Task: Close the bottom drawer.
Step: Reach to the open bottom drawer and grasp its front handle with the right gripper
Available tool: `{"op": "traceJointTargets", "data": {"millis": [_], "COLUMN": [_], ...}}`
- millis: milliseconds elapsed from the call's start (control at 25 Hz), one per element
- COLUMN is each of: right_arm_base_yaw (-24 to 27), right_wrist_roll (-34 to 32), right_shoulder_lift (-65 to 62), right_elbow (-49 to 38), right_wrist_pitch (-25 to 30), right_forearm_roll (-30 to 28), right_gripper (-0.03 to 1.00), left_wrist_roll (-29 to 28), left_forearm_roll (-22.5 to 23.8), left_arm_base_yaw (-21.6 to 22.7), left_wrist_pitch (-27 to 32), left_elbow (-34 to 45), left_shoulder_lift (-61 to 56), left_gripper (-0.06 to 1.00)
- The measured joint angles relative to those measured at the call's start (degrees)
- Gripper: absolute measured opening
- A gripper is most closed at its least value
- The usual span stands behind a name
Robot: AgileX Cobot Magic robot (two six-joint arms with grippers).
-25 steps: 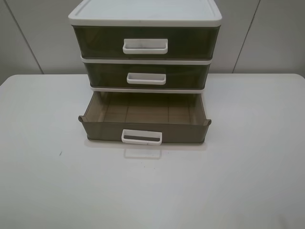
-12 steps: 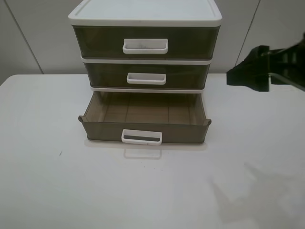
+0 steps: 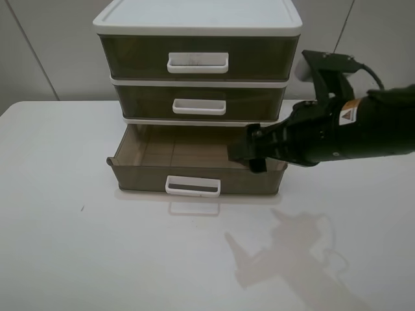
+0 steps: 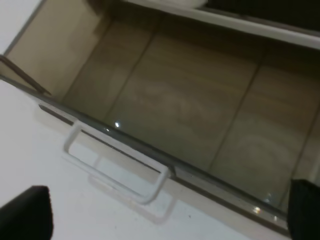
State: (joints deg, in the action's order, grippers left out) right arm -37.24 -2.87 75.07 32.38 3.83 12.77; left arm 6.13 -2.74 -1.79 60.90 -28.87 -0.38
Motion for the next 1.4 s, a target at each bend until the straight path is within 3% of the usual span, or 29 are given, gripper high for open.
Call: {"op": "traceJointTargets", "data": {"millis": [120, 200, 360, 640, 800, 1080, 1200, 1400], "right_arm_base_yaw": [-3.5, -5.6, -8.4, -8.7, -9.4, -11.0, -11.0, -11.0], "right_wrist_roll": [0.1, 0.1, 0.1, 2.9, 1.5, -1.9, -5.6, -8.7], "right_shoulder_lift": [1.3, 2.3, 2.7, 10.5, 17.0, 22.7, 24.2, 29.0], "right_elbow": [-6.8, -9.5, -10.3, -10.2, -10.2, -10.1, -10.1, -10.0], "right_wrist_pitch": [-14.7, -21.1, -25.0, -33.1, -39.4, -47.0, -49.5, -55.1], "right_forearm_roll": [0.8, 1.0, 1.0, 1.2, 1.3, 0.7, -2.7, -8.5], "right_gripper": [0.82, 0.82, 0.82, 0.81, 0.65, 0.11, 0.04, 0.03], "left_wrist_roll": [0.0, 0.0, 0.0, 0.0, 0.0, 0.0, 0.0, 0.0], "left_forearm_roll": [0.0, 0.0, 0.0, 0.0, 0.0, 0.0, 0.0, 0.0], "left_arm_base_yaw": [0.0, 0.0, 0.0, 0.0, 0.0, 0.0, 0.0, 0.0], "left_wrist_pitch": [0.0, 0.0, 0.0, 0.0, 0.0, 0.0, 0.0, 0.0], "left_elbow": [0.0, 0.0, 0.0, 0.0, 0.0, 0.0, 0.0, 0.0], "left_shoulder_lift": [0.0, 0.0, 0.0, 0.0, 0.0, 0.0, 0.0, 0.0], "left_gripper": [0.72, 0.72, 0.72, 0.72, 0.72, 0.72, 0.72, 0.72]}}
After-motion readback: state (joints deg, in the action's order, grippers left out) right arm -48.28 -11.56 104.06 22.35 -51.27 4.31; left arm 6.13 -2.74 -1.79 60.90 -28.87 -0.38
